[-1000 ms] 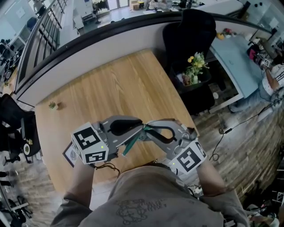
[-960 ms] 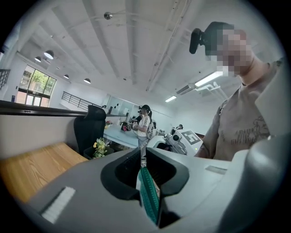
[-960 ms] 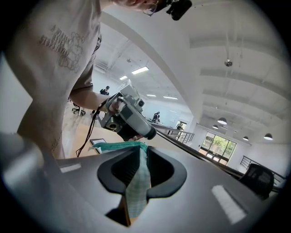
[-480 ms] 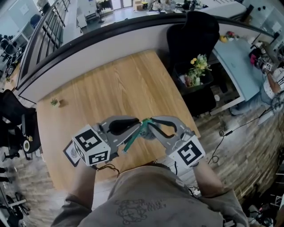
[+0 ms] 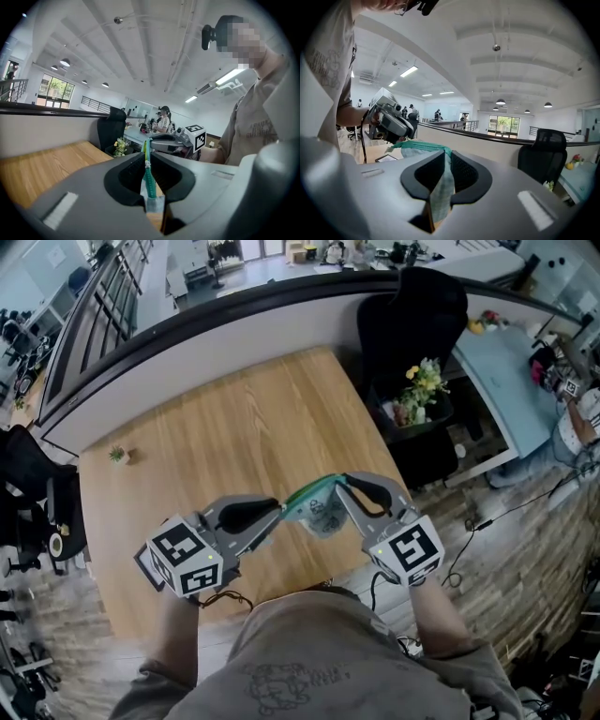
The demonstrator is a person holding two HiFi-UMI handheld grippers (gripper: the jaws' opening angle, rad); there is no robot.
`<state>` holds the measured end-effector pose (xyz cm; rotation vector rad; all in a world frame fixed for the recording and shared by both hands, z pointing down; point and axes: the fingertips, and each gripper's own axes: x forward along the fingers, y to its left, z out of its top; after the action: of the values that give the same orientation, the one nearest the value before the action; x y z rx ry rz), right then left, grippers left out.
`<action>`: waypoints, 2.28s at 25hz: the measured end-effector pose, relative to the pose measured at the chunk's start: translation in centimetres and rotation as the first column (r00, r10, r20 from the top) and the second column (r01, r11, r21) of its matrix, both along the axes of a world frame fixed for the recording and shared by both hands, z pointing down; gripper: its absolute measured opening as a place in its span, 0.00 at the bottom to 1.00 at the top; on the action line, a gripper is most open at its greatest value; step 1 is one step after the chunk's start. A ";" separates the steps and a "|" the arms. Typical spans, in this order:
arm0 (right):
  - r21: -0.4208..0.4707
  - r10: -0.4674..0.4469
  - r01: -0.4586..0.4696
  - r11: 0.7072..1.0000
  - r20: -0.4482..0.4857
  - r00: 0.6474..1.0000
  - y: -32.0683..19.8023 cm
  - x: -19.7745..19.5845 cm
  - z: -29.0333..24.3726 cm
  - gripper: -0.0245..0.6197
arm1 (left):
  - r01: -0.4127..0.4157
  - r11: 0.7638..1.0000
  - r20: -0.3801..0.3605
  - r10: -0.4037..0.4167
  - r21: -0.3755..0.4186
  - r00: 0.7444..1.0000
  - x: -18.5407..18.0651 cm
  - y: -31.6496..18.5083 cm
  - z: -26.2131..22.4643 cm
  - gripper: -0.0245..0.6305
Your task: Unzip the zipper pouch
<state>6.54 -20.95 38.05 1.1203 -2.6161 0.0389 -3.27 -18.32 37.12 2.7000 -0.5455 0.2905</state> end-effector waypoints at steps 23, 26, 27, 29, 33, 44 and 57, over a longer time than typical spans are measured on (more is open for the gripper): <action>0.118 0.091 -0.094 0.988 0.034 0.995 -3.6 0.2 -6.2 0.12 | 0.470 0.882 -0.117 -0.462 0.048 0.879 -8.6 -4.4 -3.4 0.11; 0.164 0.115 -0.123 0.979 0.061 0.992 -4.1 0.5 -8.5 0.12 | 0.556 0.823 -0.132 -0.542 0.112 0.830 -10.6 -5.2 -5.3 0.11; 0.177 0.122 -0.134 0.975 0.076 0.990 -4.2 0.7 -9.2 0.12 | 0.581 0.803 -0.147 -0.564 0.131 0.812 -11.2 -5.4 -6.1 0.11; 0.203 0.142 -0.162 0.966 0.110 0.984 -4.4 1.1 -10.7 0.12 | 0.625 0.762 -0.166 -0.603 0.170 0.780 -12.5 -5.5 -7.4 0.11; 0.243 0.166 -0.206 0.948 0.175 0.970 -4.3 1.5 -13.4 0.12 | 0.669 0.685 -0.142 -0.661 0.288 0.737 -14.5 -5.2 -9.5 0.10; 0.250 0.156 -0.230 0.940 0.281 0.947 -3.2 1.3 -16.2 0.12 | 0.671 0.539 -0.089 -0.742 0.509 0.664 -16.4 -3.4 -11.7 0.07; 0.139 0.134 -0.163 0.977 0.196 0.971 -0.9 0.1 -9.5 0.12 | 0.657 0.594 0.023 -0.749 0.464 0.662 -16.6 -1.1 -6.1 0.07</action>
<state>6.61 -21.86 28.55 1.4292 -2.7297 -0.0292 -19.92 -19.42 31.03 2.5483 -1.8894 0.2559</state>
